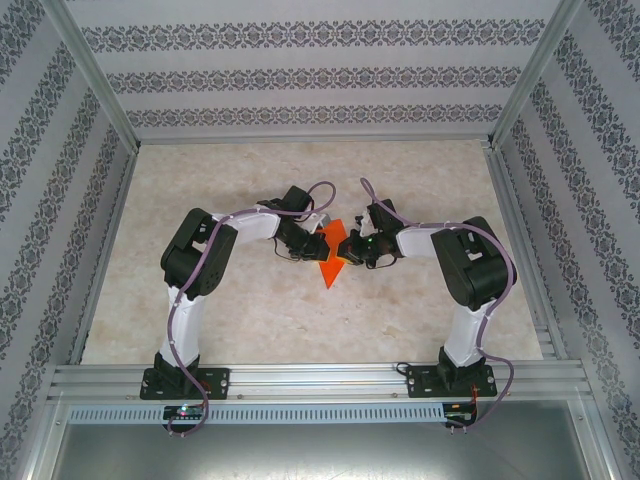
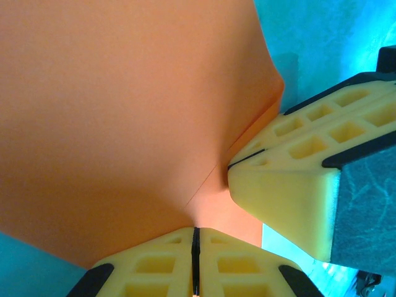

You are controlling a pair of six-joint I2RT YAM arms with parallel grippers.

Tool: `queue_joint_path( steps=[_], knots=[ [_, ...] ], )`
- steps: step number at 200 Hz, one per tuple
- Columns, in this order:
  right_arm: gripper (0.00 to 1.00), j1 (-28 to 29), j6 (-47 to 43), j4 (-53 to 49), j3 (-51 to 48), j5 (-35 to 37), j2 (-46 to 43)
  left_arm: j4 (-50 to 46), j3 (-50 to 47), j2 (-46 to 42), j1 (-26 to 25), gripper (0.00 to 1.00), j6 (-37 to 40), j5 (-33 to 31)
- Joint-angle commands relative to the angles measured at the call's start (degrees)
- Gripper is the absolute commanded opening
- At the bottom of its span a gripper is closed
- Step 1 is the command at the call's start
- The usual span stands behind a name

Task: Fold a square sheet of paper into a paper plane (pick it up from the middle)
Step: Third fold the triangle at the center of the table.

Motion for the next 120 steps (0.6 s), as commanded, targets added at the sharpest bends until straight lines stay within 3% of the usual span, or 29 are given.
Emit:
queue_joint_path(
  steps=[1, 120],
  knots=[
    [0.00, -1.1, -3.5, -5.2, 0.7, 6.1, 0.3, -4.8, -2.7, 3.4, -0.1, 0.12, 2.5, -9.5],
    [0.00, -4.5, -5.2, -8.0, 0.8, 12.4, -2.2, -5.3, -3.3, 3.5, -0.1, 0.11, 3.6, -10.6]
  ],
)
